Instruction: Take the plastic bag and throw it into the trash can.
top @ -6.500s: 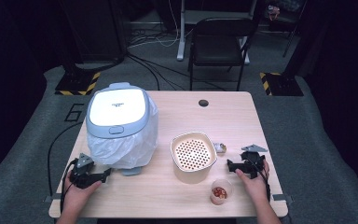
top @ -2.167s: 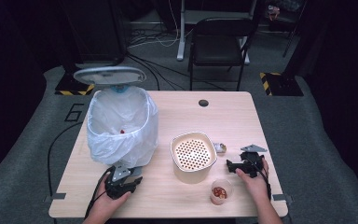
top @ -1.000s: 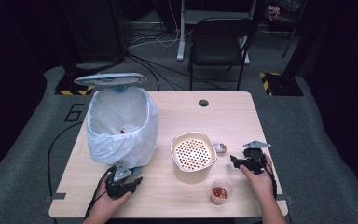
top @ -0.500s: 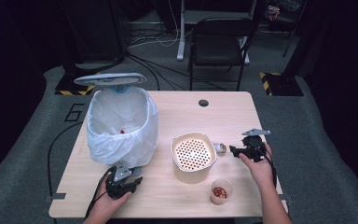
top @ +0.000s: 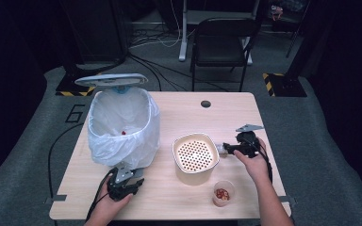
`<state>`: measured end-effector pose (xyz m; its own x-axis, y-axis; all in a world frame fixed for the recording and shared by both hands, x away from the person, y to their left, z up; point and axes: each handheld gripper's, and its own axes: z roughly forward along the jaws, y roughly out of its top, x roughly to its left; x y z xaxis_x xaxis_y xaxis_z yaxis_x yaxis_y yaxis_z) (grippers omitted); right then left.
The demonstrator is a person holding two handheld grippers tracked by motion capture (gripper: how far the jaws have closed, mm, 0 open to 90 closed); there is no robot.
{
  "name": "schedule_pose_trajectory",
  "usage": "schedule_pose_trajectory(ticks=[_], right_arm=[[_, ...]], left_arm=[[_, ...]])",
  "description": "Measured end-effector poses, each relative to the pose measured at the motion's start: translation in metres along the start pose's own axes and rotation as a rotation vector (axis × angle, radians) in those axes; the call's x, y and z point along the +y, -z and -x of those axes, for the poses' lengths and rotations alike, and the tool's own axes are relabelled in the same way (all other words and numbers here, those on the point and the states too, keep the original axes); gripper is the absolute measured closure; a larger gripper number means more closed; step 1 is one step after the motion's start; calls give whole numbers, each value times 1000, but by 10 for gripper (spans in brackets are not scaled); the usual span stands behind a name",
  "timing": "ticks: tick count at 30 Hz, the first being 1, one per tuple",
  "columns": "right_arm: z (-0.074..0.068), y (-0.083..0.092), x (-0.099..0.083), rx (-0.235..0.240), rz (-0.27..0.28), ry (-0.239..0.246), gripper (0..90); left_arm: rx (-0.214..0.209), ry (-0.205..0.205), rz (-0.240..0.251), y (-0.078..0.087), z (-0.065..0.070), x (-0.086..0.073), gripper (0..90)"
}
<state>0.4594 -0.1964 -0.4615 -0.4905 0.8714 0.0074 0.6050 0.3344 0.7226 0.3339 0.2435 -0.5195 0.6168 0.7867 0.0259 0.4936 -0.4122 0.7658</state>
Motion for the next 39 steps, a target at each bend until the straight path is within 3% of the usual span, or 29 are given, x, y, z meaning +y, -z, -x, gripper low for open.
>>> schedule_pose_trajectory(ticks=[4, 7, 10, 13, 16, 20, 29, 31, 39], right_arm=[[-4, -10, -1, 21, -4, 42, 313], [-10, -17, -4, 15, -20, 47, 308], [-10, -24, -11, 40, -30, 46, 312], [-12, -31, -15, 23, -65, 53, 300], [-13, -35, -18, 40, -59, 55, 316], [-13, -41, -20, 27, -74, 76, 369], [-14, -42, -19, 21, -90, 102, 558], [-14, -42, -19, 31, -95, 78, 568], [-11, -36, -20, 40, -95, 86, 572]], left_arm=[[3, -5, -4, 0, 0, 0, 509], [1, -7, -14, 1, 0, 0, 509], [5, -8, -14, 1, 1, 0, 509], [4, -6, -13, 1, 1, 0, 509], [4, -5, -14, 1, 1, 0, 509], [4, -6, -14, 1, 1, 0, 509], [8, -18, -18, 1, 1, 1, 509], [10, -17, -15, 1, 1, 1, 509], [11, -17, -15, 1, 1, 1, 509]])
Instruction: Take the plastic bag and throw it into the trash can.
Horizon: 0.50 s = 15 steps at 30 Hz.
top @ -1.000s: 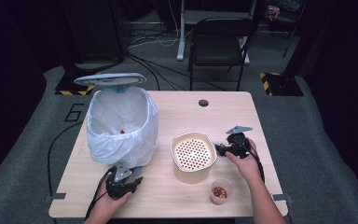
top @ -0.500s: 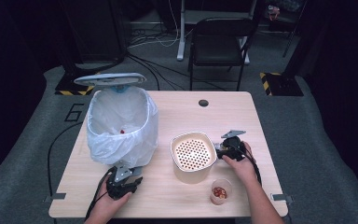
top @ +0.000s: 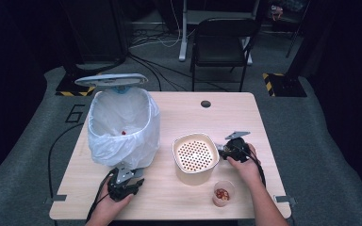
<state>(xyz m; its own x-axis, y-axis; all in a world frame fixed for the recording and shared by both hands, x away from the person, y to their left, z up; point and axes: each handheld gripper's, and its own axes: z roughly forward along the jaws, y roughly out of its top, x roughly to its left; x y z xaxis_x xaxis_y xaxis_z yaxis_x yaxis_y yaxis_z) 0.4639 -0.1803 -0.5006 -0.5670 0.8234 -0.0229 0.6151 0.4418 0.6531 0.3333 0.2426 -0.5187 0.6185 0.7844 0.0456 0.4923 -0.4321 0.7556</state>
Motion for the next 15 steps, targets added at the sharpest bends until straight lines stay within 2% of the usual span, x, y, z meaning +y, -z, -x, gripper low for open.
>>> schedule_pose_trajectory(ticks=[4, 5, 6, 8, 10, 13, 14, 15], right_arm=[[2, 9, 0, -12, 8, -9, 572], [1, 12, 0, -18, 5, -25, 573], [3, 16, 0, -16, 10, -17, 573], [5, 26, 1, -21, 19, -47, 574], [7, 34, 2, -7, 29, -56, 575], [7, 48, 6, -9, 43, -71, 575], [7, 48, 6, -9, 43, -71, 575], [7, 56, 8, -12, 46, -52, 575]], left_arm=[[0, 0, -2, 0, 0, 0, 509], [7, 2, 5, -1, 1, 0, 509], [1, -3, -5, 0, 0, 0, 509], [4, -1, -6, 0, 1, 1, 509], [7, 7, 7, -1, 1, 0, 509], [3, -3, -6, 0, 1, 0, 509], [3, -3, -6, 0, 1, 0, 509], [2, -4, -6, 0, 1, 0, 509]])
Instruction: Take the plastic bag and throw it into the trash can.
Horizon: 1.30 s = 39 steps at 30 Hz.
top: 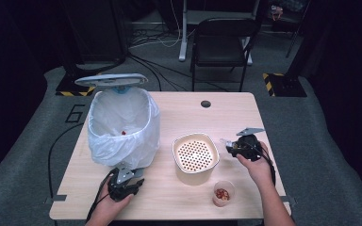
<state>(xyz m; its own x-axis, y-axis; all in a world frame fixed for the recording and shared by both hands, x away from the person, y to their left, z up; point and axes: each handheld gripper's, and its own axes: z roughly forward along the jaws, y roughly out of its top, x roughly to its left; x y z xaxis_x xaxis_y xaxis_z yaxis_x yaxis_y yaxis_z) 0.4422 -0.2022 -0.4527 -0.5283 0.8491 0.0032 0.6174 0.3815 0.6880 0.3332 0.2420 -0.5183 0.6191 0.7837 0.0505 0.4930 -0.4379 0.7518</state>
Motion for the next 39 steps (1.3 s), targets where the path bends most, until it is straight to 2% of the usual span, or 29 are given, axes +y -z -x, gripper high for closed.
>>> schedule_pose_trajectory(ticks=[4, 5, 8, 10, 12, 13, 14, 18, 20, 24, 28, 39], right_arm=[[0, 12, 7, 4, 20, -6, 574], [2, 16, 9, 11, 22, 9, 574], [1, 26, 16, 8, 26, 7, 574], [1, 39, 24, 9, 37, 22, 574], [0, 43, 26, 5, 42, 20, 574], [1, 47, 29, 8, 45, 33, 574], [-1, 51, 32, 7, 51, 25, 574], [-4, 67, 43, 25, 59, 46, 574], [-4, 69, 45, 28, 63, 55, 574], [-9, 76, 53, 41, 70, 70, 574], [-17, 83, 61, 42, 86, 103, 574], [-34, 105, 89, 92, 132, 169, 574]], left_arm=[[0, 9, 6, 0, 0, 0, 509], [0, 10, 6, 0, 0, 0, 509], [7, 11, 11, -1, 1, 0, 510], [5, 11, 14, -1, 0, 0, 509], [2, 10, 10, -1, 0, 0, 509], [2, 9, 5, 0, 0, 0, 510], [2, 9, 6, 0, 0, 0, 510], [5, 11, 14, -1, 0, 0, 510], [-2, 7, -1, 0, 0, 0, 510], [5, 10, 14, -1, 0, 0, 510], [2, 5, -1, 0, 0, 0, 510], [3, 3, -2, 0, 0, 0, 510]])
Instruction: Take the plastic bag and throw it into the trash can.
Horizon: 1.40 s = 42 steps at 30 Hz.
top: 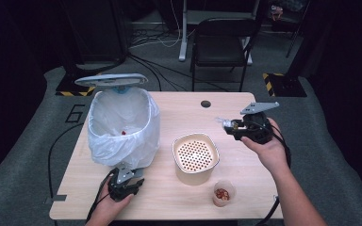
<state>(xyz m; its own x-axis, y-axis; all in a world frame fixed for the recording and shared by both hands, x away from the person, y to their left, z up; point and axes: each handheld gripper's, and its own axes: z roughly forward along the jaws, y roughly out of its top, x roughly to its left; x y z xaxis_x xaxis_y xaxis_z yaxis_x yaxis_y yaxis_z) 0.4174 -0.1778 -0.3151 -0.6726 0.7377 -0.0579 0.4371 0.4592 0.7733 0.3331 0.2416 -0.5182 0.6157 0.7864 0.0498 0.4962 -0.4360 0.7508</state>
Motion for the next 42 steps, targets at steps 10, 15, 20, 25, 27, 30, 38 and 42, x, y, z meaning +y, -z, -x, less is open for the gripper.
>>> schedule_pose_trajectory(ticks=[10, 15, 20, 25, 27, 30, 38, 42], right_arm=[[-25, -2, 23, 47, 5, 44, 573], [-37, -4, 34, 68, 15, 77, 574], [-47, -7, 43, 93, 20, 96, 574], [-58, -9, 55, 127, 33, 117, 573], [-61, -10, 60, 133, 35, 121, 574], [-67, -12, 65, 147, 35, 132, 573], [-79, -20, 76, 191, 43, 148, 573], [-84, -23, 83, 210, 52, 156, 573]], left_arm=[[-1, -1, 1, 0, 0, 0, 510], [3, 1, 4, 0, 0, 0, 510], [0, 2, 7, 0, 0, 0, 510], [-2, -1, 2, 0, 0, 0, 510], [-3, 0, 2, 0, 0, 0, 510], [3, 6, 14, -1, 0, -1, 510], [4, 9, 14, -1, 0, -1, 510], [-2, 3, 2, 0, 0, 0, 510]])
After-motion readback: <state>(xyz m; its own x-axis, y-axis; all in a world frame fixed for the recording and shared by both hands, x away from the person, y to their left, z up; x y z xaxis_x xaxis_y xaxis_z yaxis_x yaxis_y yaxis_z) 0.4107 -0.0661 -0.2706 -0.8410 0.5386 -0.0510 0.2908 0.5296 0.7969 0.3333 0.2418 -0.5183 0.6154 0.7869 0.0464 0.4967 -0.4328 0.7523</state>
